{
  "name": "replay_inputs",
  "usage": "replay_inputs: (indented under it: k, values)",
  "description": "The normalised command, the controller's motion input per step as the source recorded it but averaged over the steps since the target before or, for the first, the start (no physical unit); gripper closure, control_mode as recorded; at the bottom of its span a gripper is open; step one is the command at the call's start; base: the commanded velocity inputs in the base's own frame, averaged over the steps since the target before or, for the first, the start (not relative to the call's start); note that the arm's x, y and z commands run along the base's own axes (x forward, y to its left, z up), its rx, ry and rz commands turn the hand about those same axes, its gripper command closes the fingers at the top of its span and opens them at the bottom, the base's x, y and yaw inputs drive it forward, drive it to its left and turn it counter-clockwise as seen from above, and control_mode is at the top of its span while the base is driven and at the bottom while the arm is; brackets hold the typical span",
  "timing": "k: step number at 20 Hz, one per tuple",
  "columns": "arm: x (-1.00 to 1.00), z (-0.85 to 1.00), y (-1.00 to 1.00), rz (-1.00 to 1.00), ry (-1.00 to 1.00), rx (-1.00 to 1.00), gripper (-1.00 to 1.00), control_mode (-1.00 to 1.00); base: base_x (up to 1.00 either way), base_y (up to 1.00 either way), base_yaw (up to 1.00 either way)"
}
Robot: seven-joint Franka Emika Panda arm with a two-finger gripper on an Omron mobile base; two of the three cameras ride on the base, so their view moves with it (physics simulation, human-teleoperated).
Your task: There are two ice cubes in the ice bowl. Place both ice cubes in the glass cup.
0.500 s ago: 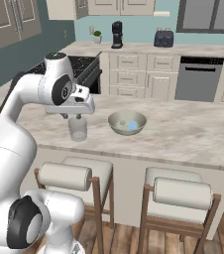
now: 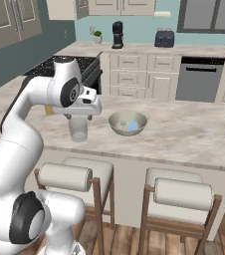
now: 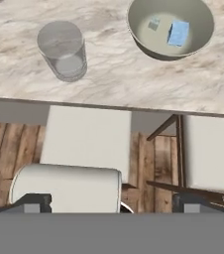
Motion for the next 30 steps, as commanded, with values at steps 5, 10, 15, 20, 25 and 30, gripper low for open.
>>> replay_inputs:
  k: [5,10,15,20,25,30]
  values:
    - [0.32,-0.07,-0.06,0.00,0.00,0.00,-1.00,-1.00,0.00,0.00,0.00]
    - [0.31,-0.06,-0.06,0.00,0.00,0.00,-1.00,-1.00,0.00,0.00,0.00]
    - [0.35,-0.06,-0.09,0.01,0.00,0.00,-1.00,-1.00,0.00,0.00,0.00]
    - [0.36,-0.18,-0.15,0.00,0.00,0.00,-1.00,-1.00,0.00,0.00,0.00]
    - [0.44,-0.29,-0.39,-0.03,0.00,0.00,-1.00,-1.00,0.00,0.00,0.00]
    - [0.59,-0.34,-0.36,-0.09,0.00,0.00,-1.00,-1.00,0.00,0.00,0.00]
